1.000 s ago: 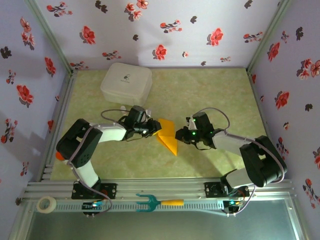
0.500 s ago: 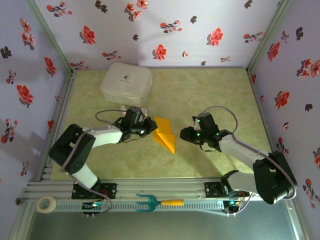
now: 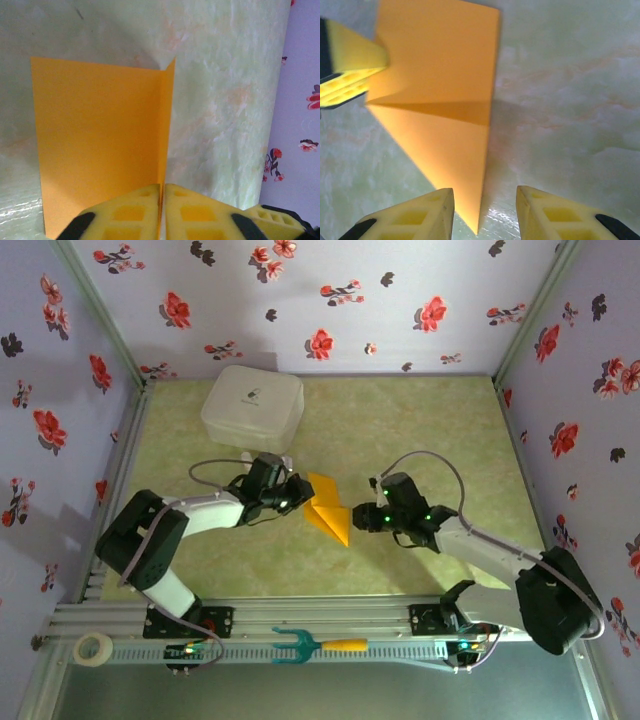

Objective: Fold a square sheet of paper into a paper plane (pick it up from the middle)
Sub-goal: Fourth fold the wing at the center of the table.

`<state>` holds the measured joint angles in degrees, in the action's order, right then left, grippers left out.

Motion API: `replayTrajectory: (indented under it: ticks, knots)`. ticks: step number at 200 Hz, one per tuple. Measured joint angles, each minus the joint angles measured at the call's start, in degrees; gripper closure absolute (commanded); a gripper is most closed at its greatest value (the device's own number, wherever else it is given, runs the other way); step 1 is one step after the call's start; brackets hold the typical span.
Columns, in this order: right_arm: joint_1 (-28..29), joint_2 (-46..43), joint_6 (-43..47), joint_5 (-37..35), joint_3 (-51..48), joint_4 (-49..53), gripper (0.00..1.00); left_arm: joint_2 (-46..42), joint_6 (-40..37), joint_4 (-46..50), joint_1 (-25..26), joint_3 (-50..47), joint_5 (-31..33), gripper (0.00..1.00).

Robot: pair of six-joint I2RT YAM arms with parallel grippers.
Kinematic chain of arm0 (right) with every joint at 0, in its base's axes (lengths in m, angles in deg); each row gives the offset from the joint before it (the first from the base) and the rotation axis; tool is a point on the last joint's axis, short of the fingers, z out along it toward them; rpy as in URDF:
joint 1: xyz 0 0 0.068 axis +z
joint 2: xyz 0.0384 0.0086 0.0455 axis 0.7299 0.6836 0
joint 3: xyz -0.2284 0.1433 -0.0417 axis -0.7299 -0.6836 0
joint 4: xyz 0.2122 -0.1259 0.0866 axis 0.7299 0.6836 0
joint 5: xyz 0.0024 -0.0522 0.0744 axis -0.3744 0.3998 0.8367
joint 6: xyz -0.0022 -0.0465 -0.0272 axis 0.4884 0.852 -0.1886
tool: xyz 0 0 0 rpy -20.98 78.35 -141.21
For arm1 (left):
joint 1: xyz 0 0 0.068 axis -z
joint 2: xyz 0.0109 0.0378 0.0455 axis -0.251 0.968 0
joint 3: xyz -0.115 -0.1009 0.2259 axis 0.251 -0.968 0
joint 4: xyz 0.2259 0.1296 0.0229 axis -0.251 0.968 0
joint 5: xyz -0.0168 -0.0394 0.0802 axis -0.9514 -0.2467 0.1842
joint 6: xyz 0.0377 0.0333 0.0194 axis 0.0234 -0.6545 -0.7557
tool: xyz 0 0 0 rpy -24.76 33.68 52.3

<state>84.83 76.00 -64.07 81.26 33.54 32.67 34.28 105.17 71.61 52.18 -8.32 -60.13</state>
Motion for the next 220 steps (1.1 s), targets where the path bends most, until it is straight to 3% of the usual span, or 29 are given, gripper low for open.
replayTrajectory:
  ticks: [92,151,220]
  knots:
    - [14.2,-3.6,14.9,-13.4,-6.1,-8.5,0.54,2.1,-0.1,-2.2,0.0,0.9,-3.6,0.83]
    - [22.9,5.0,24.1,-27.0,-5.7,-14.5,0.53,2.1,-0.1,-2.5,0.0,1.1,-3.9,0.84]
    - [25.6,14.2,26.8,-35.6,-4.7,-23.0,0.54,2.1,-0.1,-2.6,0.0,1.1,-3.9,0.84]
